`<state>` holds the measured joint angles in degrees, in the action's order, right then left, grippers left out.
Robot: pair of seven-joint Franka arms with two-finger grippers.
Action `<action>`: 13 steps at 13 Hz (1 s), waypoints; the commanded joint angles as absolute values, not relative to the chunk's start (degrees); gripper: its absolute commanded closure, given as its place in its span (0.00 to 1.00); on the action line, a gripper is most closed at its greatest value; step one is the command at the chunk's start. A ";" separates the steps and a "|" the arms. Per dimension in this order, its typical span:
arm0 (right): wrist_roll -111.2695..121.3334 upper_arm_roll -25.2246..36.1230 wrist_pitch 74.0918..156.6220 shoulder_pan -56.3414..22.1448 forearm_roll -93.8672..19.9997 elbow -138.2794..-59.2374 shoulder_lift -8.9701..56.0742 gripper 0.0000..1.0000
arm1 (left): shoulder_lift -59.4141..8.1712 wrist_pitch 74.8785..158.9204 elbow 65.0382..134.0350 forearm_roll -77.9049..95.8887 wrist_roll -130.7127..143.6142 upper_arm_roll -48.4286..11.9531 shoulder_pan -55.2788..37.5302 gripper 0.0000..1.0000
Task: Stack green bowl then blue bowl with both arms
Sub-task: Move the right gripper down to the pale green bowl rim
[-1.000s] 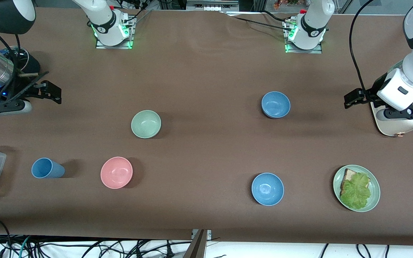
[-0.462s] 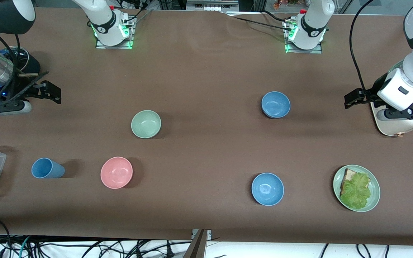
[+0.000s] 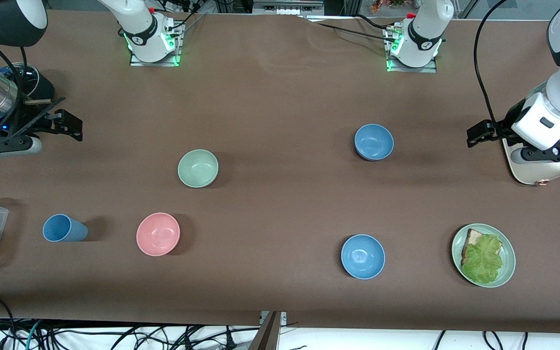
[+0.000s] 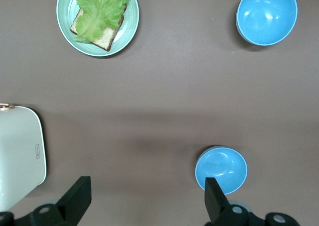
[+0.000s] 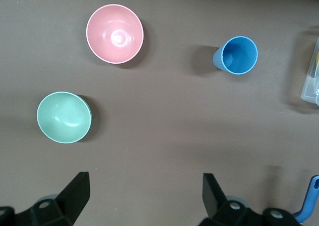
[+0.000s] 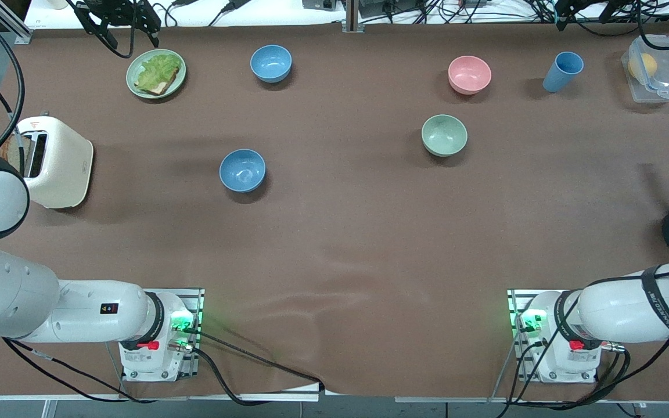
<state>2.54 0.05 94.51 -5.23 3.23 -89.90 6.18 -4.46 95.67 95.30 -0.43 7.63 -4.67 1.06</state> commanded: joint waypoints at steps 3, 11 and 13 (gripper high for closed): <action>2.02 -0.70 94.83 -4.66 3.34 -89.82 8.69 0.00 | -5.36 94.39 93.25 -1.05 6.68 -4.75 0.97 0.00; -1.29 -0.97 111.75 -10.89 -4.48 -106.65 11.43 0.00 | -5.36 94.39 93.25 -1.05 6.77 -4.75 0.88 0.00; -7.01 -1.93 123.42 -13.61 -4.57 -115.18 12.04 0.00 | -5.36 94.39 93.25 -1.05 6.77 -4.75 0.97 0.00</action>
<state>-2.75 -1.25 114.51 -11.46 -3.88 -106.22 13.82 -4.46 95.67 95.22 -0.43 7.63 -4.70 1.04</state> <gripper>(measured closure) 0.000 0.000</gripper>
